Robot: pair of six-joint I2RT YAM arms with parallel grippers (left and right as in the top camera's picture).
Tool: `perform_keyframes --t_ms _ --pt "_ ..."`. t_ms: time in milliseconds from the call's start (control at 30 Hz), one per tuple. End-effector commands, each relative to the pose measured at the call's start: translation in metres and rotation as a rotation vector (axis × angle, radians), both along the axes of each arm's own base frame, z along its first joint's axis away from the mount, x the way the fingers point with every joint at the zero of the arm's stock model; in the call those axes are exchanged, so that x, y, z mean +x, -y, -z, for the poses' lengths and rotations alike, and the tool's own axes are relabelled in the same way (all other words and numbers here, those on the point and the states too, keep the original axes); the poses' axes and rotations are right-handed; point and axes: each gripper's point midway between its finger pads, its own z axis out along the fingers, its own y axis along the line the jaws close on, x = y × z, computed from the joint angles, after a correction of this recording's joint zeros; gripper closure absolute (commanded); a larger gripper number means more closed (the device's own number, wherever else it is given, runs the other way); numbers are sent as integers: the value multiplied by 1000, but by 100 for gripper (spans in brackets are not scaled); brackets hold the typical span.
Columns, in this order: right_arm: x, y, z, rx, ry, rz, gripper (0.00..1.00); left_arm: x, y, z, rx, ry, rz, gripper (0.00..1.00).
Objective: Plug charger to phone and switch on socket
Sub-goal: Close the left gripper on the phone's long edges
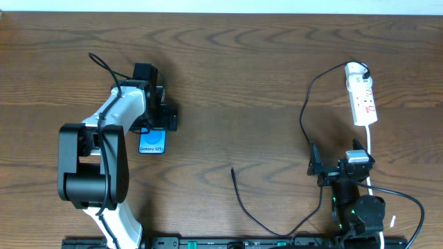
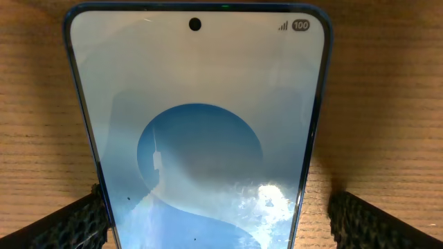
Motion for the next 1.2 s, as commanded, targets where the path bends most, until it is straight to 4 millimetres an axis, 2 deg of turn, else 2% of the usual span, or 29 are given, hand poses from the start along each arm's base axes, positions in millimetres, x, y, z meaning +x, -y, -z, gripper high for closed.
perform_keyframes --t_ms 0,1167 --pt "0 -2 0 -11 1 -12 1 -27 1 26 6 -102 14 0" --pt "0 -2 0 -11 1 -12 1 -33 1 26 7 -128 14 0"
